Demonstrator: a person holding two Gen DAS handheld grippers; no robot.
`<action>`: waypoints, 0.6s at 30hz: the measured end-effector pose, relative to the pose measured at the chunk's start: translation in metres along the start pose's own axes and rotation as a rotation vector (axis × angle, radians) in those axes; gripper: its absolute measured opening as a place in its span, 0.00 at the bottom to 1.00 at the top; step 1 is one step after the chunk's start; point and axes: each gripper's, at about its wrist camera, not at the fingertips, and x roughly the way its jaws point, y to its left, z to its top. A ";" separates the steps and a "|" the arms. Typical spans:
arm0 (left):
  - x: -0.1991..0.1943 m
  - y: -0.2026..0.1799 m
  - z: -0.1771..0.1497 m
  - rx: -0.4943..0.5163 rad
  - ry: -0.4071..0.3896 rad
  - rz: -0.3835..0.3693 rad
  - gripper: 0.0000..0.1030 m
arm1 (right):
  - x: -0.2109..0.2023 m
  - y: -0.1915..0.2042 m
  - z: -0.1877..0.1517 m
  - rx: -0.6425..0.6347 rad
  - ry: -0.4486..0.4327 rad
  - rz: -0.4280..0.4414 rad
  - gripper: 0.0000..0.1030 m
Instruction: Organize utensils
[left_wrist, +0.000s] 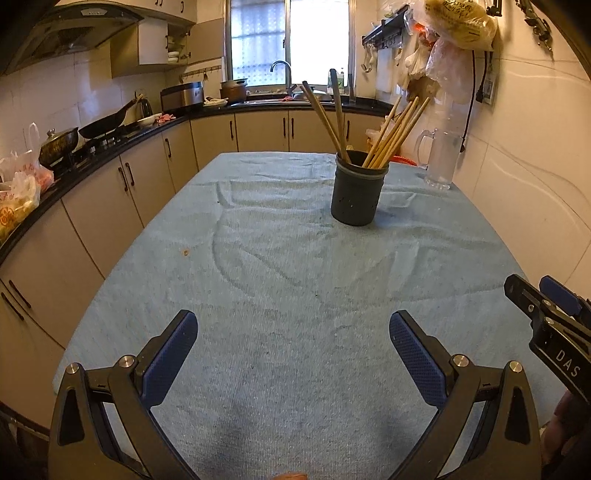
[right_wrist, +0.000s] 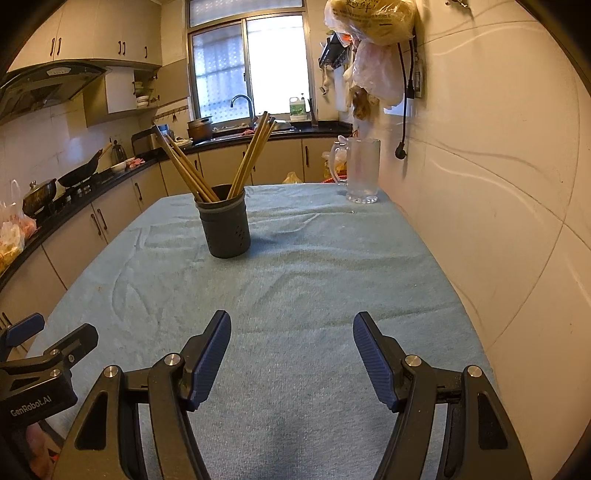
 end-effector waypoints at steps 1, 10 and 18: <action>0.001 0.001 0.000 -0.004 0.007 -0.005 1.00 | 0.000 0.000 0.000 0.000 0.002 0.000 0.71; 0.007 0.003 -0.002 -0.014 0.033 -0.026 1.00 | 0.002 0.003 -0.004 -0.013 0.001 -0.021 0.71; 0.014 0.006 -0.005 -0.027 0.057 -0.039 1.00 | 0.007 0.000 -0.005 -0.003 0.011 -0.043 0.72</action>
